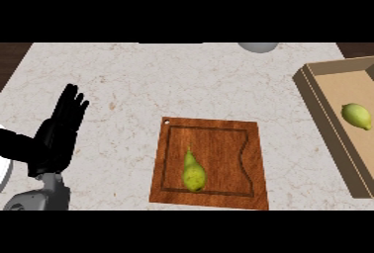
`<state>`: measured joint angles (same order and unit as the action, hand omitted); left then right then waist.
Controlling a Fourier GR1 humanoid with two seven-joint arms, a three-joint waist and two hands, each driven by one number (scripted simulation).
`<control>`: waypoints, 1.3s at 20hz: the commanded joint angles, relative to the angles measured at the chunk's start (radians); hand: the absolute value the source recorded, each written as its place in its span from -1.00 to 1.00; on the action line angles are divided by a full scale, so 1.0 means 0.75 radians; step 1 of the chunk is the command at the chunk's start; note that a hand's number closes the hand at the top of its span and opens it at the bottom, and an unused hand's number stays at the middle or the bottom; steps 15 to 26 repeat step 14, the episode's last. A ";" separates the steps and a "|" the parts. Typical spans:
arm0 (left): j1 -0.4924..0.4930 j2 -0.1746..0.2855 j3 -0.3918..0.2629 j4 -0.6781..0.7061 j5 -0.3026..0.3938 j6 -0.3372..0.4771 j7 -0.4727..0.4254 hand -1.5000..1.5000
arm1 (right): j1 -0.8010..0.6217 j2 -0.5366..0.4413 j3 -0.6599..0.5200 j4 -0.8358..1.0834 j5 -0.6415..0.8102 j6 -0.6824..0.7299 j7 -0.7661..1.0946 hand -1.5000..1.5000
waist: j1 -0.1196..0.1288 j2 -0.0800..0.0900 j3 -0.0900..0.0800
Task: Pick the lemon from the cutting board and place it in the cardboard box
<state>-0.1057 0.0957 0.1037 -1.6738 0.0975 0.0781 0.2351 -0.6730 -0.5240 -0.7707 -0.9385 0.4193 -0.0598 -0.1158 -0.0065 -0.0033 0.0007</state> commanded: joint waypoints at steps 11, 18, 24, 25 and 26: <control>-0.030 0.033 0.035 0.042 0.017 -0.029 -0.014 0.00 | 0.343 -0.175 -0.216 -0.015 -0.429 0.190 -0.169 -1.00 | 0.005 0.004 -0.001; 0.008 0.022 0.022 -0.004 0.024 -0.034 -0.003 0.00 | 0.380 -0.202 -0.223 0.083 -0.478 0.195 -0.310 -1.00 | 0.009 0.004 0.000; 0.008 0.022 0.022 -0.004 0.024 -0.034 -0.003 0.00 | 0.380 -0.202 -0.223 0.083 -0.478 0.195 -0.310 -1.00 | 0.009 0.004 0.000; 0.008 0.022 0.022 -0.004 0.024 -0.034 -0.003 0.00 | 0.380 -0.202 -0.223 0.083 -0.478 0.195 -0.310 -1.00 | 0.009 0.004 0.000; 0.008 0.022 0.022 -0.004 0.024 -0.034 -0.003 0.00 | 0.380 -0.202 -0.223 0.083 -0.478 0.195 -0.310 -1.00 | 0.009 0.004 0.000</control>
